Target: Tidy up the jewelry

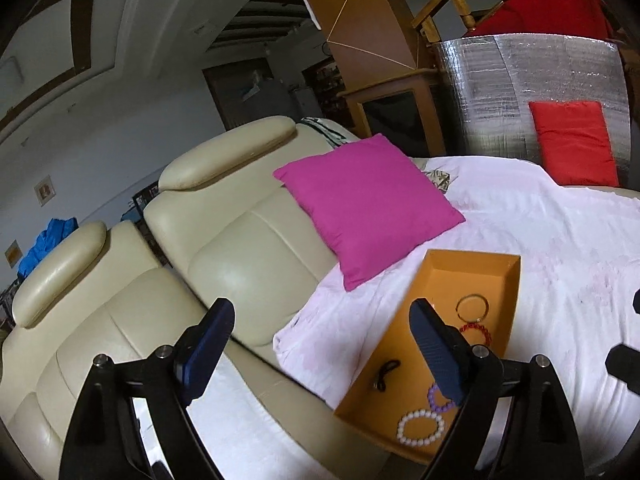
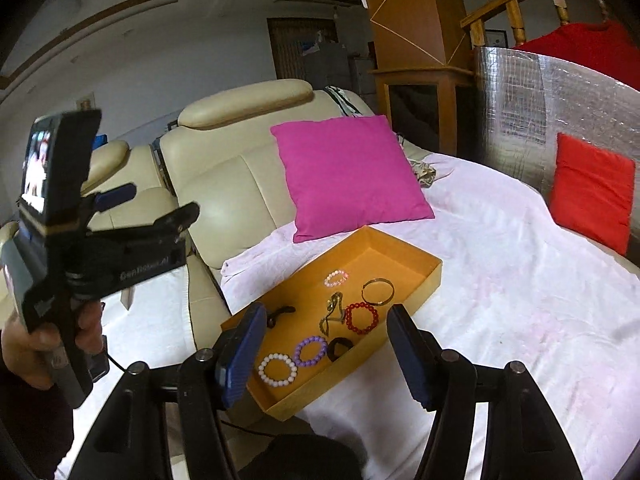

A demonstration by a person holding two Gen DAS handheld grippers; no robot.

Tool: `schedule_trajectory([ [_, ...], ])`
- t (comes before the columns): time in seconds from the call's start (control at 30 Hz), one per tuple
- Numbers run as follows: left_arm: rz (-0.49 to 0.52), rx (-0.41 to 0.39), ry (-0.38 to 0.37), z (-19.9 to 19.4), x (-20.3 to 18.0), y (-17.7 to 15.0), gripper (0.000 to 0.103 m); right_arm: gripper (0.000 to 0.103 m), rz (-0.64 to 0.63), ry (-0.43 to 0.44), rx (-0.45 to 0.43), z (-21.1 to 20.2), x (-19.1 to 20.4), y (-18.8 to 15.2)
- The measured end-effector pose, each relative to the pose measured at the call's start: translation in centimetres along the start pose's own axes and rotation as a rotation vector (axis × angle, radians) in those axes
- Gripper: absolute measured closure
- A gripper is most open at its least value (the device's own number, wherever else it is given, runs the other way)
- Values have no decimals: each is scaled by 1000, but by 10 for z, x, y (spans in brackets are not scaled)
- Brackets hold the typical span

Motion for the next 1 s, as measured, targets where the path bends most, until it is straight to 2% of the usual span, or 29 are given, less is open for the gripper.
schedule_trajectory([
  [0.13,-13,-4,38,-17,8,-13,14,35,24,-34,17,-10,3,-8],
  [0.37,-85,16,25,-43,21,-32,14,34,70,-97,43,-18,10,-17],
  [0.73,-149,18,4,-63,33,-41,14,33,102,-100,62,-21,28,-23],
  [1.0,-145,14,-2,-64,31,-43,14,33,104,-92,78,-13,34,-24],
])
Point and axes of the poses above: each gripper's, at about its wrist camera, not at the fingertips, and z roughly the way its jaws point, x to its left, y to its top, the point moved 7 cm from there along z, roughly the way its jaws point, and after that the axes turned 6 degrees about -y, right-handed, at the moved point
